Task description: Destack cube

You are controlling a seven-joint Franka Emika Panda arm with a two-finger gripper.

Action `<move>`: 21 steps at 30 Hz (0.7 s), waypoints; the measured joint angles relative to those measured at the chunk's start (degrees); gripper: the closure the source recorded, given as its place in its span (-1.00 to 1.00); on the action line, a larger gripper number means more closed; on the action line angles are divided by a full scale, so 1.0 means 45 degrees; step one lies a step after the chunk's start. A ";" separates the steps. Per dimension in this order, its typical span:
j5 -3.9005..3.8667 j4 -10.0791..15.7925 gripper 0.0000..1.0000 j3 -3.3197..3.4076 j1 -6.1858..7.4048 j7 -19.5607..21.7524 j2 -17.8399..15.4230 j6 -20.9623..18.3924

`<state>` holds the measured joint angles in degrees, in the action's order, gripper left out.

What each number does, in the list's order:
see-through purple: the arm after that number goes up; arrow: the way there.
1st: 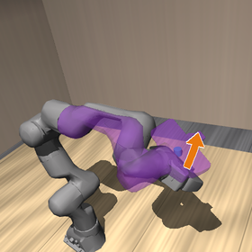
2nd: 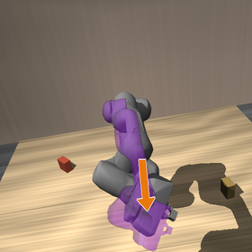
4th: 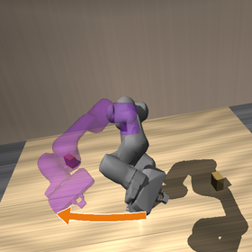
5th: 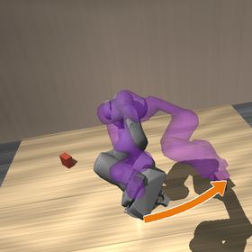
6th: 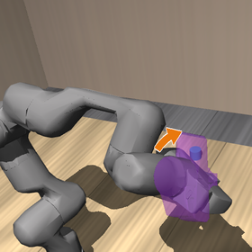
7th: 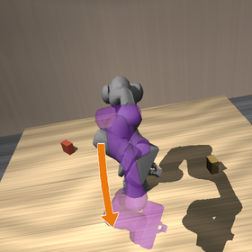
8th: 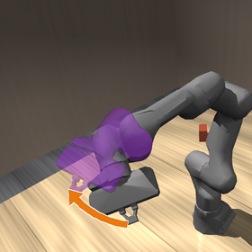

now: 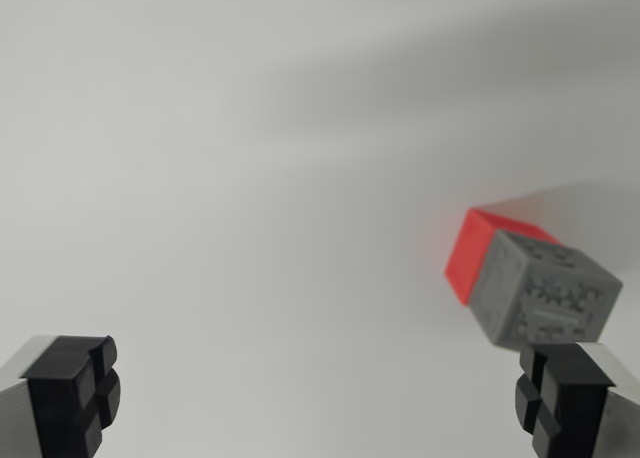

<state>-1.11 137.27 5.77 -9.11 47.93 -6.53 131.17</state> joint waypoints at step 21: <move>-0.0235 0.1670 -1.00 0.1009 -0.1086 -0.0116 -0.0498 0.1097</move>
<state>-2.17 144.79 10.31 -13.99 47.40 -8.77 136.11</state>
